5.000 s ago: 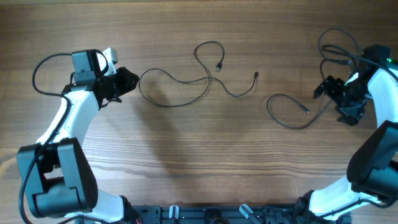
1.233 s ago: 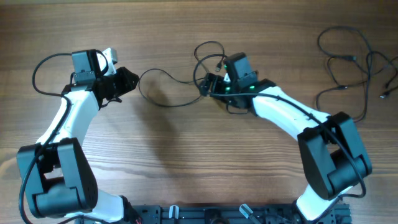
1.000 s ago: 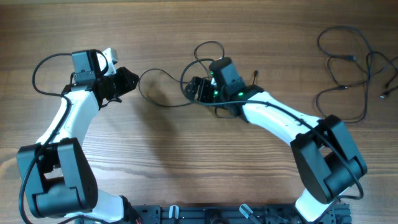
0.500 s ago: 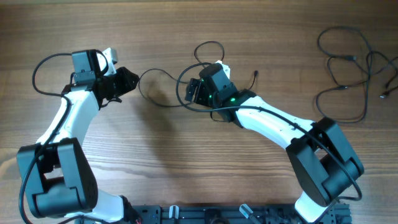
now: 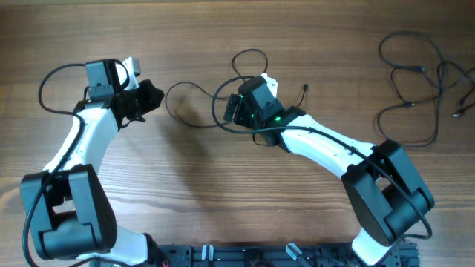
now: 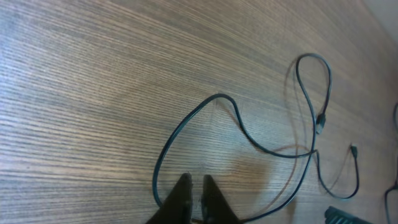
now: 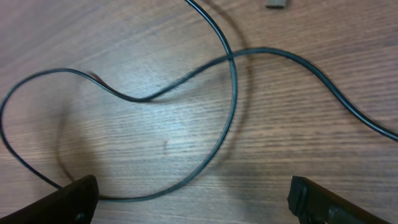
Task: Untangle cables
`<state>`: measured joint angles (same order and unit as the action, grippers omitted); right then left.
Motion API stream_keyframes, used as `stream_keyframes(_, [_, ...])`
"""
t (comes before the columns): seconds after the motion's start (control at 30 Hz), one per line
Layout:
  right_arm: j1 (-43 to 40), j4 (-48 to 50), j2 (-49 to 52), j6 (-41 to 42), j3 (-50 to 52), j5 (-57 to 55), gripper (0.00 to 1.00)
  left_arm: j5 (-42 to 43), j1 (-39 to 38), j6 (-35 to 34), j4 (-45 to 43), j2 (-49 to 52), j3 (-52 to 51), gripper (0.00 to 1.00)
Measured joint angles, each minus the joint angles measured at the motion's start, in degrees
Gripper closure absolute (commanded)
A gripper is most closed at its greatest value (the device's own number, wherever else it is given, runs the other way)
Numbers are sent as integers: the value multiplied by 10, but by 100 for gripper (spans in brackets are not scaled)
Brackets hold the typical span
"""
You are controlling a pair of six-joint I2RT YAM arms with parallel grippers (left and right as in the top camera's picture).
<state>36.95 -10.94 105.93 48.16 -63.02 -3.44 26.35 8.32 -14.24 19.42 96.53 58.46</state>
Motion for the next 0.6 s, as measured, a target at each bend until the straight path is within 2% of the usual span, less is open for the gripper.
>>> stream_keyframes(0.27, [0,-3,0,0,0,-23,0,0,0,-23,23,0,3,96])
stream_keyframes(0.47, [-9,-78,0,46,0,-83,0,-16,-25,-59,144,0,111,96])
stream_keyframes(0.6, [-41,-103,0,78,0,-99,0,-54,-75,-64,166,0,174,94])
